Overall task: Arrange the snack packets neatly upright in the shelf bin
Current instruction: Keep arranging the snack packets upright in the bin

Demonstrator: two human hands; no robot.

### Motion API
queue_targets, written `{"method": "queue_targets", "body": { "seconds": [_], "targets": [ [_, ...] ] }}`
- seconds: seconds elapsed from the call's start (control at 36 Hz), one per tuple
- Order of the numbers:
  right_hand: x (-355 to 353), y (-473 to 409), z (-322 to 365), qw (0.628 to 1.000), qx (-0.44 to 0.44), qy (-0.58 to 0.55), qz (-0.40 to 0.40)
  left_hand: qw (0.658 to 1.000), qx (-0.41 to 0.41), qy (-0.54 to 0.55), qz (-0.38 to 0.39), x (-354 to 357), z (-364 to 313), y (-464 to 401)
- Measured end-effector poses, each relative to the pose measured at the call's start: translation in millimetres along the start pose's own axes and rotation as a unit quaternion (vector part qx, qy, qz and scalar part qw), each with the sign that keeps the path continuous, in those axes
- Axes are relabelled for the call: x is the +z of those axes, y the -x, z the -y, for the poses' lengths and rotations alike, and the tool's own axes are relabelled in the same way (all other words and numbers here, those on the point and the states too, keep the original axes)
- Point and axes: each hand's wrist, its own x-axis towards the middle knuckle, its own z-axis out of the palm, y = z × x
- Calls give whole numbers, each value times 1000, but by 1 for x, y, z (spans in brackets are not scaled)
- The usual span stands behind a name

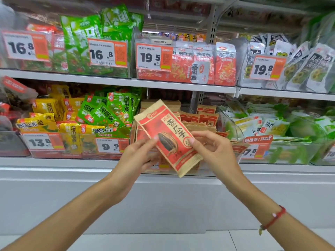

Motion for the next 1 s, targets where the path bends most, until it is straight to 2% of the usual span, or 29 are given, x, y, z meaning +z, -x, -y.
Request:
{"method": "queue_targets", "body": {
  "seconds": [0.11, 0.19, 0.31, 0.36, 0.5, 0.58, 0.69, 0.81, 0.92, 1.0],
  "targets": [
    [1, 0, -6, 997, 39, 67, 0, 1000, 10, 11, -23, 3, 7, 2],
    [8, 6, -2, 976, -14, 217, 11, 995, 48, 8, -92, 6, 11, 0],
    [19, 17, 5, 953, -61, 285, 77, 988, 82, 12, -128, 11, 11, -1],
    [21, 18, 4, 940, -86, 321, 85, 988, 87, 12, -128, 11, 10, -1],
    [15, 12, 5, 969, -22, 229, 93, 990, 104, 1, -93, 11, 8, 2],
    [11, 8, 8, 988, 57, 81, 119, 996, 79, -17, -48, 1, 8, -2],
    [8, 8, 6, 966, 132, -40, 218, 995, 52, -74, 38, -8, 5, -7],
    [7, 13, 9, 953, 126, -7, 277, 992, 51, -90, 68, -12, 4, -7],
    [1, 9, 21, 974, 97, -39, 202, 983, 46, -171, 55, -9, 7, -6],
    [-1, 6, 19, 986, 70, -52, 143, 979, 38, -185, 72, 0, 12, -2]
  ]
}}
